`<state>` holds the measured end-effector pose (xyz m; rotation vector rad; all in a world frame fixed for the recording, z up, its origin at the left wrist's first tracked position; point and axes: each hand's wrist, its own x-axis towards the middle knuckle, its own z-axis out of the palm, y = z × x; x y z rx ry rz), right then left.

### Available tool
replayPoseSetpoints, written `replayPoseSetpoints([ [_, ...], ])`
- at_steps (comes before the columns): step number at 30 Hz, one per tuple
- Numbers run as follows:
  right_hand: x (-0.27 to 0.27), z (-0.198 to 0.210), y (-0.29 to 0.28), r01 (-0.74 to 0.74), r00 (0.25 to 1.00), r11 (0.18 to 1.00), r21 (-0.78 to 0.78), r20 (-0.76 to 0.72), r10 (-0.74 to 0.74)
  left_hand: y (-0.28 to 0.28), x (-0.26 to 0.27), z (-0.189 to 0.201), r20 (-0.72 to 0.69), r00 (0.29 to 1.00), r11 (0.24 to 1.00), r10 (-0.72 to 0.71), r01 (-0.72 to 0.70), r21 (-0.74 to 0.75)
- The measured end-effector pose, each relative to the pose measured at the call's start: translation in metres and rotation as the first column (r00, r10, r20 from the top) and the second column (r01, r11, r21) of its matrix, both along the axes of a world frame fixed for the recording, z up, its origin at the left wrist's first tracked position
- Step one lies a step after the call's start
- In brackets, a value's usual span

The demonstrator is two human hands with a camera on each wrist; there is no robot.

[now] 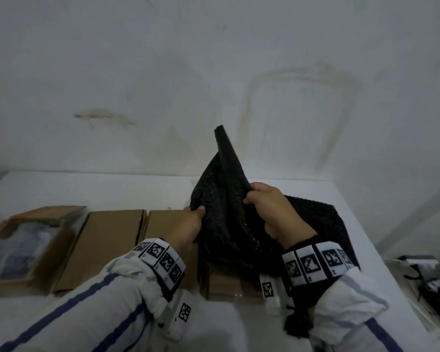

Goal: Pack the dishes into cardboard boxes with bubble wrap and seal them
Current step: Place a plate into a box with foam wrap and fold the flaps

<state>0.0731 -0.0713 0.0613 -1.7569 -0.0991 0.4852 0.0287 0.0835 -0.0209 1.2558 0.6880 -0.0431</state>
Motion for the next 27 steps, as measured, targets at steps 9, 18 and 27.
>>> replayPoseSetpoints([
  [9, -0.027, 0.004, 0.116, -0.069, 0.998, 0.975, 0.211, 0.008, 0.069, 0.111, -0.082, 0.012, 0.118, 0.993, 0.993, 0.001, 0.012, -0.114],
  [18, -0.076, 0.001, 0.230, -0.103, 0.975, 0.909, 0.403, -0.139, 0.172, 0.237, -0.149, 0.018, 0.130, 0.991, 0.999, -0.027, 0.022, 0.046],
  [27, -0.124, 0.008, 0.303, -0.175, 0.957, 0.837, 0.518, -0.111, 0.270, 0.348, -0.190, 0.044, -0.057, 0.977, 0.966, -0.207, 0.213, 0.147],
])
